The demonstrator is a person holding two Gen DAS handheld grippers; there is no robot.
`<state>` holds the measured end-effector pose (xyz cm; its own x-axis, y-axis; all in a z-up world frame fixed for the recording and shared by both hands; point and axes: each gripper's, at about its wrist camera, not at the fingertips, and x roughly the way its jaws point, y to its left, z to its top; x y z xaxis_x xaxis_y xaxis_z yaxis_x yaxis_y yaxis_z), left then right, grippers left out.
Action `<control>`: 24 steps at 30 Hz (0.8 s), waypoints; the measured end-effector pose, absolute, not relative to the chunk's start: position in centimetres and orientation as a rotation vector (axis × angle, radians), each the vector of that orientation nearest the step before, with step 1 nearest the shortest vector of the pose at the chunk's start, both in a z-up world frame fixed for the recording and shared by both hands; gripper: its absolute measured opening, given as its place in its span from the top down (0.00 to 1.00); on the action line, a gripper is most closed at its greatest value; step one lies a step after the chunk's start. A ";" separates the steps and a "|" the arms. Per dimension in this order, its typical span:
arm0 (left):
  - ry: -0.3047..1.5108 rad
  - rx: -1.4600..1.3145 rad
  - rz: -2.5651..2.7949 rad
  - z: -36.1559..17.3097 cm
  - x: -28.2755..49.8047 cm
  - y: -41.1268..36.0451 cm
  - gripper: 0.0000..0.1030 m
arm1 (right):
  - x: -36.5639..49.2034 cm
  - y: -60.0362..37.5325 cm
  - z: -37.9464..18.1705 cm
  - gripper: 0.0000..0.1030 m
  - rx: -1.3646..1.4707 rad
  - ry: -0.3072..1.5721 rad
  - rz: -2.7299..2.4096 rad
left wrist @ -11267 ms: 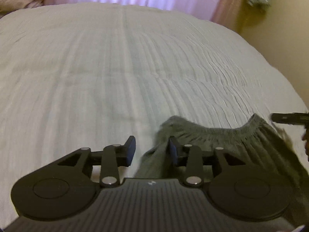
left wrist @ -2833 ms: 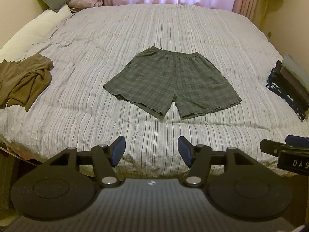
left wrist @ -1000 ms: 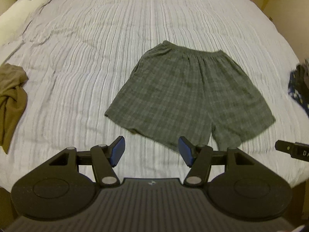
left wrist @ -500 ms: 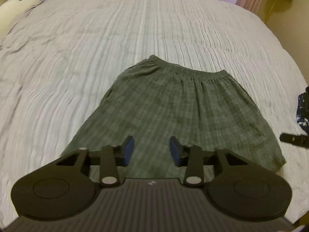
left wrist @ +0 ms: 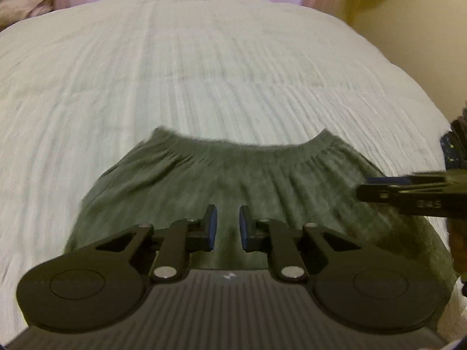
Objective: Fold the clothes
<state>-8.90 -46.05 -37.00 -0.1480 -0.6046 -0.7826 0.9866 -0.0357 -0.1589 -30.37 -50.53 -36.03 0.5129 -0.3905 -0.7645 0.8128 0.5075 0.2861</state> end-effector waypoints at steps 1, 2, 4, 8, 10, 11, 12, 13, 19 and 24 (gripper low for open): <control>0.818 0.629 -1.577 -37.6 -9.0 -46.9 0.88 | -29.7 -51.3 -36.6 0.64 0.688 0.690 -0.786; 0.802 0.644 -1.603 -38.1 -9.0 -47.5 0.88 | -29.1 -52.0 -37.3 0.64 0.674 0.691 -0.772; 0.762 0.678 -1.614 -39.1 -8.4 -48.9 0.87 | -28.1 -53.2 -38.7 0.64 0.619 0.733 -0.756; 0.717 0.694 -1.576 -40.4 -5.1 -51.4 0.89 | -29.6 -56.7 -40.8 0.70 0.563 0.777 -0.884; 0.715 0.686 -1.546 -40.5 -3.0 -52.3 0.97 | -31.5 -58.4 -41.3 0.98 0.631 0.746 -0.912; 0.724 0.680 -1.544 -40.3 -2.1 -52.4 0.97 | -32.1 -58.8 -41.3 1.00 0.659 0.736 -0.918; 0.729 0.673 -1.542 -40.0 -1.5 -52.3 0.98 | -32.5 -58.9 -41.1 1.00 0.682 0.723 -0.916; 0.731 0.668 -1.537 -39.7 -1.0 -52.0 0.98 | -32.8 -58.9 -40.8 1.00 0.702 0.712 -0.918; 0.787 0.585 -1.574 -37.7 -0.4 -47.9 0.95 | -31.9 -54.9 -38.2 0.99 0.732 0.694 -0.858; 0.807 0.699 -1.446 -40.4 0.6 -46.9 0.93 | -33.9 -52.6 -40.5 0.99 0.773 0.759 -0.865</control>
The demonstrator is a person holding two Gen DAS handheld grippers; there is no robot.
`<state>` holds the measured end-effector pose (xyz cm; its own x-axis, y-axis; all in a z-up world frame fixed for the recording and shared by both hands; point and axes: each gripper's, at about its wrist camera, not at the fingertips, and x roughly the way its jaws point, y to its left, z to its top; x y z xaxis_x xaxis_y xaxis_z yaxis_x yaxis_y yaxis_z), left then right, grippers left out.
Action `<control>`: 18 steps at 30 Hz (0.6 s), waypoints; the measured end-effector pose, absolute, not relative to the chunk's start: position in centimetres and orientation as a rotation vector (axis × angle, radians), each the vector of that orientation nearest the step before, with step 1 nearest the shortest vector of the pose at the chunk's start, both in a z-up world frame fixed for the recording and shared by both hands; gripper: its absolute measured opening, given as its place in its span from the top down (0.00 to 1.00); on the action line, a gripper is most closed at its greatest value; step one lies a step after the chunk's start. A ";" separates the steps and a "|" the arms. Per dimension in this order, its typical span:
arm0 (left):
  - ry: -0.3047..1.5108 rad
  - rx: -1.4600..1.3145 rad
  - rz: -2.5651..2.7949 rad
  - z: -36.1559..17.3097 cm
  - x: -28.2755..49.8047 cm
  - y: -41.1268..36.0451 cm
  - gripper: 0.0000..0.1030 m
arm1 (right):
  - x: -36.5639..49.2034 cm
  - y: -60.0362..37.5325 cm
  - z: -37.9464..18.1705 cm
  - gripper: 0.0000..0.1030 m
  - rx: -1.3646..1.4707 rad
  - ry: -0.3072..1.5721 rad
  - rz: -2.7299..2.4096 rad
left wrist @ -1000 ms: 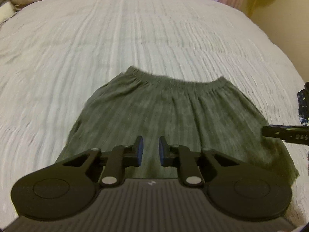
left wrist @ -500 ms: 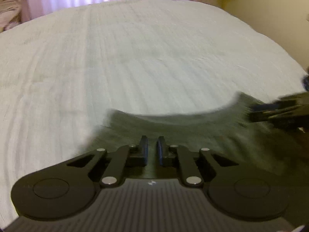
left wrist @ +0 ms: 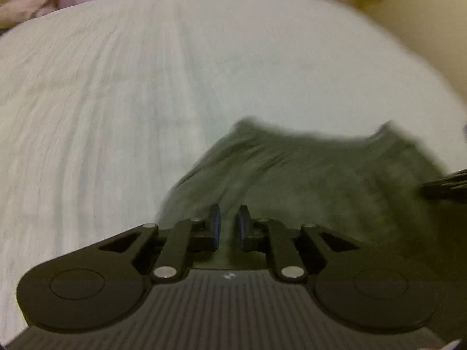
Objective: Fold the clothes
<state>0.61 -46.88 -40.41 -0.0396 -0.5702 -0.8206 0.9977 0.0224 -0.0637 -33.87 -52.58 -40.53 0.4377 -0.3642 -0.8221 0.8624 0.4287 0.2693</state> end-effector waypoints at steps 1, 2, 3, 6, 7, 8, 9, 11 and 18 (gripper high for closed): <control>0.819 0.676 -1.428 -40.1 1.1 -46.6 0.93 | -34.9 -52.5 -40.9 0.99 0.793 0.756 -0.895; 0.830 0.645 -1.417 -39.5 1.4 -46.1 0.93 | -36.6 -52.7 -40.5 0.99 0.860 0.701 -0.917; 0.840 0.614 -1.406 -38.9 1.7 -45.6 0.93 | -38.4 -52.8 -40.1 0.99 0.917 0.648 -0.946; 0.864 0.571 -1.398 -36.9 1.7 -43.4 0.92 | -42.0 -51.8 -37.4 0.92 0.932 0.567 -1.080; 0.881 0.555 -1.397 -36.3 1.6 -42.4 0.92 | -43.4 -51.2 -36.8 0.80 0.955 0.543 -1.111; 0.912 0.534 -1.398 -35.9 1.4 -41.4 0.92 | -44.6 -50.4 -36.2 0.39 0.975 0.519 -1.138; 0.948 0.510 -1.397 -35.5 1.1 -40.3 0.92 | -45.6 -49.4 -35.7 0.25 0.986 0.494 -1.152; 1.015 0.465 -1.393 -34.9 0.4 -38.1 0.92 | -47.6 -47.2 -34.9 0.26 1.010 0.451 -1.174; 1.161 0.437 -1.320 -36.1 -2.4 -31.9 0.92 | -49.7 -43.4 -36.8 0.26 1.112 0.467 -1.119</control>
